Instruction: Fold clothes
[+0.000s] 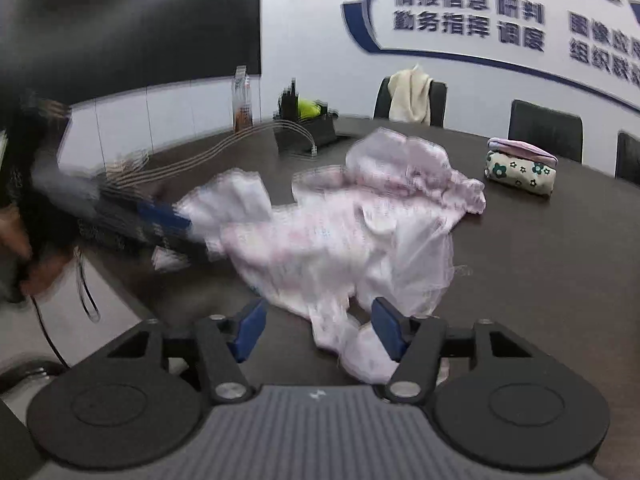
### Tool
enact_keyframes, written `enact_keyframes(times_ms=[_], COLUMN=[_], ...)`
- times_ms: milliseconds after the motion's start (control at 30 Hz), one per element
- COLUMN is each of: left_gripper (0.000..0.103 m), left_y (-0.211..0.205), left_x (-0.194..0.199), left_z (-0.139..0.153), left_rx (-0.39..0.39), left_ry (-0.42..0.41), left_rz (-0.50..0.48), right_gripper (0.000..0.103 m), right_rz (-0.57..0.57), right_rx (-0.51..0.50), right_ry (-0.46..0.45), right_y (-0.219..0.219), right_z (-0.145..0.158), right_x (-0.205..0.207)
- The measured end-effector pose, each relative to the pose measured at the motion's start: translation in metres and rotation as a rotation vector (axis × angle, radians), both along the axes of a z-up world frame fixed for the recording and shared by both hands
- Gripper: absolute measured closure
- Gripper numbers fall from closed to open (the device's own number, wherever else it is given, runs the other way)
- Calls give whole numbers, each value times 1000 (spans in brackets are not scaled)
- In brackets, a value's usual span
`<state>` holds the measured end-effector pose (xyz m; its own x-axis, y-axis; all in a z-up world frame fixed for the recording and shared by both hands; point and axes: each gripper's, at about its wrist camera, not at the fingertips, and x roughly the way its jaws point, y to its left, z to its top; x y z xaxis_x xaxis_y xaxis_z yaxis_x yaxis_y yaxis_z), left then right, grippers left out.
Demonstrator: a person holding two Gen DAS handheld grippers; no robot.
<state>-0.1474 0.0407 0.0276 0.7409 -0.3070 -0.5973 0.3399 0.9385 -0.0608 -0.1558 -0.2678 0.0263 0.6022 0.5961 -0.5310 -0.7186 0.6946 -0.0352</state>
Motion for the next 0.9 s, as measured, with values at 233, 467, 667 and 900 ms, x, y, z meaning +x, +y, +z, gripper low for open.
enact_keyframes(times_ms=[233, 467, 667, 900], left_gripper=[101, 103, 101, 78], left_y=[-7, -1, 11, 28], left_x=[4, -5, -19, -29], left_z=[-11, 17, 36, 51], left_rx=[71, 61, 30, -179], left_ry=[45, -11, -22, -46], left_rz=[-67, -130, -142, -68], right_gripper=[98, 99, 96, 52], right_rz=[-15, 37, 25, -28], right_rx=[-14, 190, 230, 306], right_ry=[18, 51, 58, 18], right_y=[-2, -34, -58, -77], right_z=[-17, 21, 49, 60], right_x=[15, 26, 31, 21])
